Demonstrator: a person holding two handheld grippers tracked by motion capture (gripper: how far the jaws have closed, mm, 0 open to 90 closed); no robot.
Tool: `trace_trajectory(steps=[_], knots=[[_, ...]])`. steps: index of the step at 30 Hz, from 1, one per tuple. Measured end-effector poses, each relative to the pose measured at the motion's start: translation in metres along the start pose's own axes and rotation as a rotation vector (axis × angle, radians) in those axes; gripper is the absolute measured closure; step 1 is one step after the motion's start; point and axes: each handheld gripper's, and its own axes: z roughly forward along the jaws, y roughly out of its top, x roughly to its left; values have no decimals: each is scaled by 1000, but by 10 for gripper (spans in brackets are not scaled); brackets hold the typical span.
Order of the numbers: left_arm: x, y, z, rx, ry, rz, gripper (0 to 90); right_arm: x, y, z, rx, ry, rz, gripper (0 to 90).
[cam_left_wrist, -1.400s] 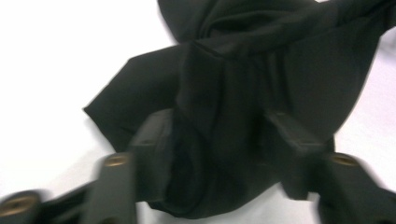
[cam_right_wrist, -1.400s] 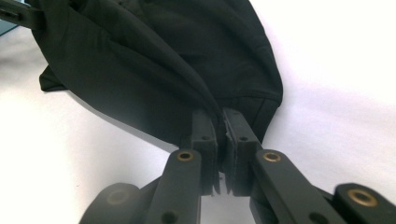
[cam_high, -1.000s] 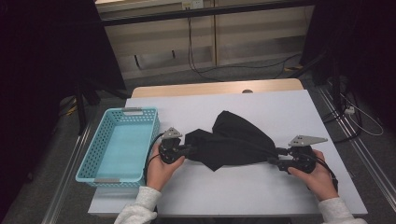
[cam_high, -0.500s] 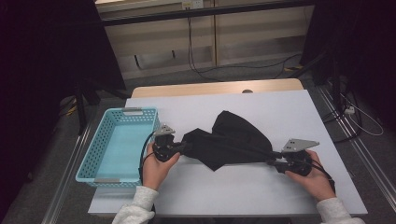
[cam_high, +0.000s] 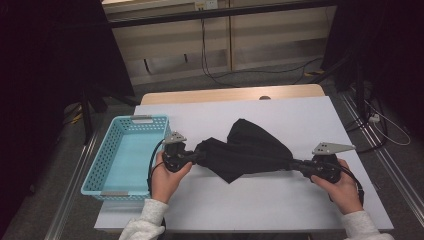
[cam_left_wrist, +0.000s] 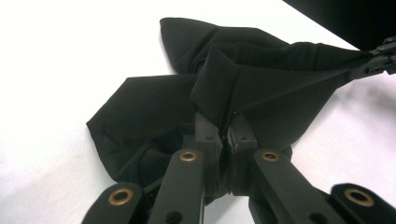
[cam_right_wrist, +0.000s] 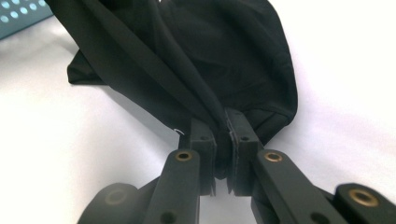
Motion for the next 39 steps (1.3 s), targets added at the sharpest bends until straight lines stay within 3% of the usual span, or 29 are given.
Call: trace_trajectory(steps=[15,21,28,33,39], knots=[[-5,3,-8,27,-3,7,862,3,8,-5,-20,-8,14,831],[-4,4,-14,13,-3,-4,862,4,10,-2,-20,-5,5,831],[-5,4,-12,27,-5,0,862,6,9,-5,-23,-6,9,831],[-6,9,-14,17,-9,-3,862,7,10,-9,-34,-11,11,831],[-10,23,-22,-2,-17,0,862,11,24,-18,-61,-12,6,834]])
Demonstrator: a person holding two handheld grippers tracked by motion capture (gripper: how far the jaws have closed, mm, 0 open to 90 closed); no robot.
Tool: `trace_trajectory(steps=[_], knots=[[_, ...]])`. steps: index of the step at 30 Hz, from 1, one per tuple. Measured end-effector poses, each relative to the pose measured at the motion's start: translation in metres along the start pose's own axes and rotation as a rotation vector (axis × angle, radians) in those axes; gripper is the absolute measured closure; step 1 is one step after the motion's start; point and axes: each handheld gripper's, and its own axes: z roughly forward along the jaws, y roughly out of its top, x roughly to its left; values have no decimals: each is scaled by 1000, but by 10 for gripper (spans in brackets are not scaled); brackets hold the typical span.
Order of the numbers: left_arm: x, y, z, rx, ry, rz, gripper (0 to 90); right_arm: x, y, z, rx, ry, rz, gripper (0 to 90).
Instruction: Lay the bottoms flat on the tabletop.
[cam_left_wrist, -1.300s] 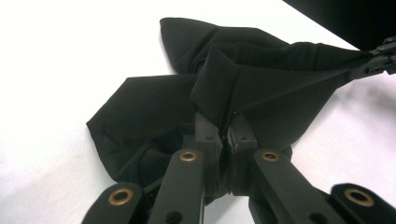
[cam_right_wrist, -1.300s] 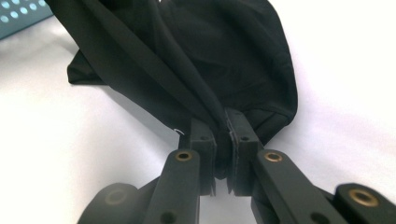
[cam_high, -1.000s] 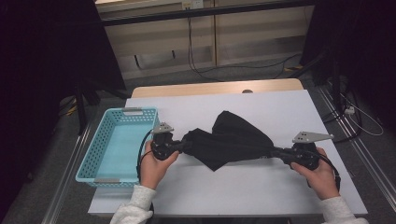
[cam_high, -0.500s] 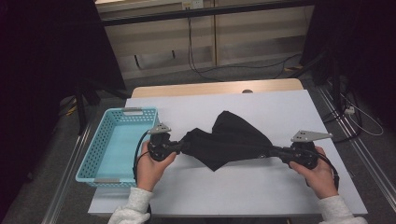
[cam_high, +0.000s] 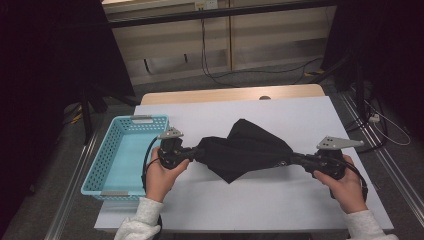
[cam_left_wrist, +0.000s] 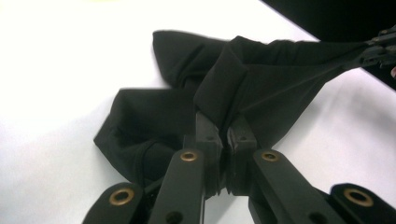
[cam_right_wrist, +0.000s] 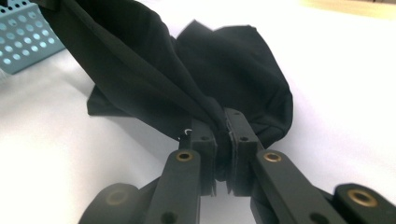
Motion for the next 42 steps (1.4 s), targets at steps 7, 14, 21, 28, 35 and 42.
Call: trace_trajectory(steps=[7,14,21,28,35,42], knots=[[-1,20,-4,-12,15,16,862,-6,28,-8,-5,-22,-17,833],[7,41,-6,-21,38,-1,862,-9,52,-9,-7,-46,-16,832],[14,46,-5,-23,32,-38,862,-16,60,-2,-4,-51,2,831],[20,43,0,-6,49,-58,862,-19,64,6,4,-58,-5,828],[26,47,4,8,59,-69,862,-24,70,16,9,-62,-13,828],[37,49,9,36,63,-81,862,-32,73,27,18,-55,-3,829]])
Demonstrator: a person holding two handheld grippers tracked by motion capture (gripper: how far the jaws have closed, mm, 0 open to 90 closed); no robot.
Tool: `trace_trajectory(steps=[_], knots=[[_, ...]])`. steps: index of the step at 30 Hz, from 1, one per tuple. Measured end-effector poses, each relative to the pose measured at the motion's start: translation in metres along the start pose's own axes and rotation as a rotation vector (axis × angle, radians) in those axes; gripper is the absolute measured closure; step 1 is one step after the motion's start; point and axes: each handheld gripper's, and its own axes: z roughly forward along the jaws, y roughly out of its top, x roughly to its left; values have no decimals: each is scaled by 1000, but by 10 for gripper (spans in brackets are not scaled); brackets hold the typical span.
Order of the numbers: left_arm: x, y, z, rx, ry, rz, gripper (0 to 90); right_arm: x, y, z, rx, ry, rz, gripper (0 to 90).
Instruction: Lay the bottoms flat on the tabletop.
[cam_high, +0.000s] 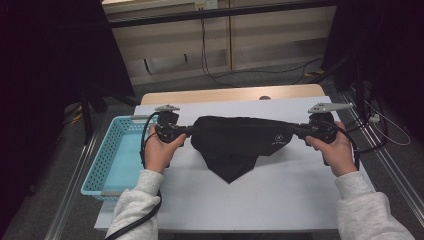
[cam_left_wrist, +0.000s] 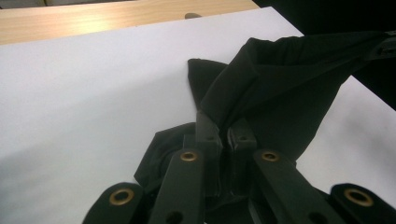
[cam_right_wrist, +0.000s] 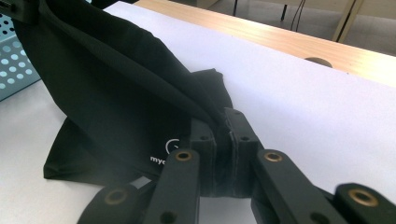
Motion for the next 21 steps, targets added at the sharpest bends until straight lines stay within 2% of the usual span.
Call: trace_trajectory(steps=[3,6,8,10,11,12,13,14,15,16,17,18,19,20,21], knots=[[5,4,3,8,-1,-8,862,-4,5,7,16,5,5,831],[13,13,9,22,-12,-42,862,-12,13,17,58,13,30,834],[17,20,12,24,-12,-59,862,-21,24,27,104,13,45,838],[20,32,14,16,1,-67,862,-29,41,38,114,0,49,840],[22,40,15,-20,7,-75,862,-31,52,42,102,-27,48,841],[24,48,14,-64,17,-77,862,-33,64,46,62,-67,45,840],[27,57,15,-135,64,-65,860,-33,76,50,15,-114,51,833],[28,61,15,-175,103,-52,838,-32,89,53,-51,-172,69,762],[30,65,18,-222,158,-34,799,-32,95,55,-97,-211,76,668],[31,65,22,-234,187,-25,679,-29,101,59,-154,-278,75,544],[31,64,26,-223,204,-16,532,-26,103,60,-161,-318,69,529],[30,59,31,-195,203,1,458,-24,102,61,-157,-333,60,512],[29,55,34,-174,189,10,434,-19,96,64,-142,-318,52,445],[27,48,40,-138,170,19,399,-17,91,65,-132,-297,51,401],[26,43,42,-126,165,26,340,-12,80,65,-113,-284,41,380]])
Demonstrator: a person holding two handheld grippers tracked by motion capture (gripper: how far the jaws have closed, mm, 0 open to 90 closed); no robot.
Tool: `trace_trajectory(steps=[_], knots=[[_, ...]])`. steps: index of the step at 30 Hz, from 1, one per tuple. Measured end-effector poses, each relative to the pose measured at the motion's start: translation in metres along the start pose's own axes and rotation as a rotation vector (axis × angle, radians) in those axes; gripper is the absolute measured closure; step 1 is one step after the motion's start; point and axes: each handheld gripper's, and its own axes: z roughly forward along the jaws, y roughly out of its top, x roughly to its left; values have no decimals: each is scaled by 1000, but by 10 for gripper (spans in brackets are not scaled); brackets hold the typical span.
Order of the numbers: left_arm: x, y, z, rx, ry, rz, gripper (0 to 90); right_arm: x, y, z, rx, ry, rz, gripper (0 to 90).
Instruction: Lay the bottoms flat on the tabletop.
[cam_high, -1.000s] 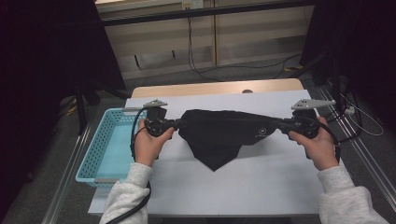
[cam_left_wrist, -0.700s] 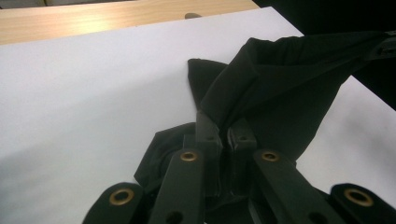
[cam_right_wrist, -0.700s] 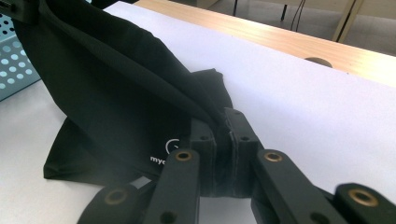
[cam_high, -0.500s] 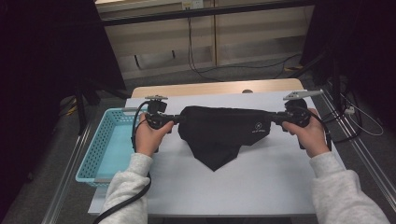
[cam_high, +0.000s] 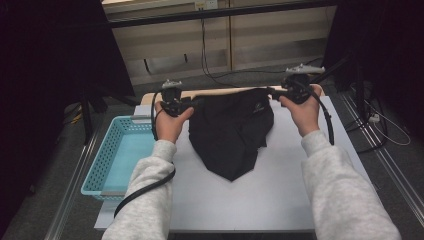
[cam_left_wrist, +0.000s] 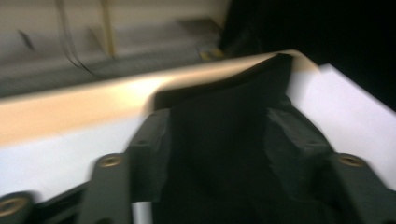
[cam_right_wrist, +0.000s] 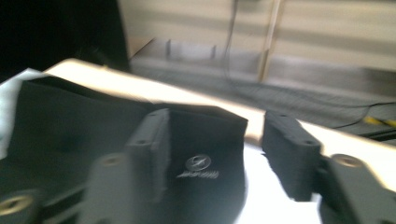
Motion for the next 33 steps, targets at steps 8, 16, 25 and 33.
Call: trace_trajectory(steps=[8,16,25,33], knots=[[-32,-52,0,83,-89,89,213,16,-95,-18,187,107,-85,312],[-44,-88,-9,122,-105,131,185,22,-140,-46,183,100,-66,267],[-48,-111,-7,120,-75,160,153,23,-149,-49,172,95,-60,209],[-48,-114,-8,135,-78,175,116,29,-151,-36,227,84,-63,179]])
